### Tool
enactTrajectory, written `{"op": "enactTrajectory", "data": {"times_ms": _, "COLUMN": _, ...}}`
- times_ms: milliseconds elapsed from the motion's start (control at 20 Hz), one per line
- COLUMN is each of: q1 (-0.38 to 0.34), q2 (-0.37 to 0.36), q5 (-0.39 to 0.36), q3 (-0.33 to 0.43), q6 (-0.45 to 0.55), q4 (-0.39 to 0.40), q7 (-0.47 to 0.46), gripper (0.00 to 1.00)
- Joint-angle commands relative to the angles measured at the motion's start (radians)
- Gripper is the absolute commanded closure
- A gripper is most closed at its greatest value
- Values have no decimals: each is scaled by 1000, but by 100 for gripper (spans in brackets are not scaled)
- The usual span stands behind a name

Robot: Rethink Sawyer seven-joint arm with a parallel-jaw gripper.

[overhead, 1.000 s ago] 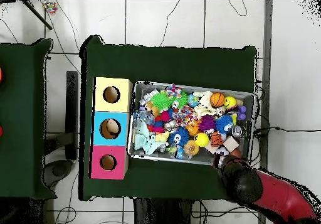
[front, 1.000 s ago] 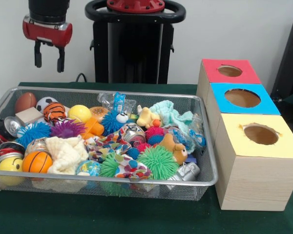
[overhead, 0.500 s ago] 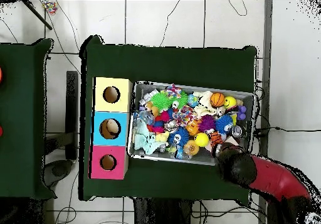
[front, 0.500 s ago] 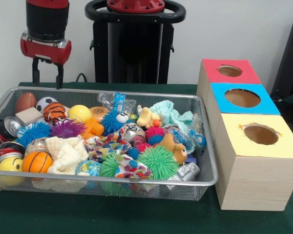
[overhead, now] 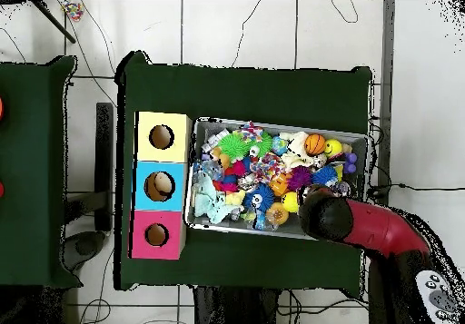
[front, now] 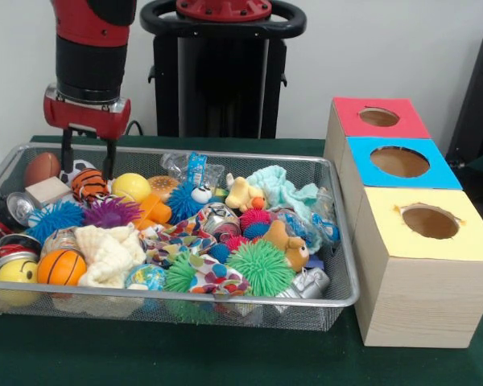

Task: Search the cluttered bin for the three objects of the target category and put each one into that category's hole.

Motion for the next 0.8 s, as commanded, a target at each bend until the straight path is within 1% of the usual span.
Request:
{"op": "enactTrajectory", "data": {"times_ms": 50, "q1": -6, "q2": 70, "q5": 56, "q3": 5, "q6": 57, "q4": -117, "q7": 148, "gripper": 0}}
{"op": "enactTrajectory", "data": {"times_ms": 350, "q1": -46, "q2": 128, "q5": 55, "q3": 40, "q6": 38, "q4": -156, "q7": 103, "gripper": 0}}
{"op": "enactTrajectory", "data": {"times_ms": 500, "q1": -45, "q2": 129, "q5": 47, "q3": 34, "q6": 35, "q4": -166, "q7": 99, "gripper": 0}}
{"op": "enactTrajectory", "data": {"times_ms": 650, "q1": -27, "q2": 128, "q5": 24, "q3": 6, "q6": 16, "q4": -180, "q7": 107, "gripper": 0}}
{"op": "enactTrajectory", "data": {"times_ms": 800, "q1": 10, "q2": 122, "q5": 5, "q3": -45, "q6": -21, "q4": -186, "q7": 141, "gripper": 0}}
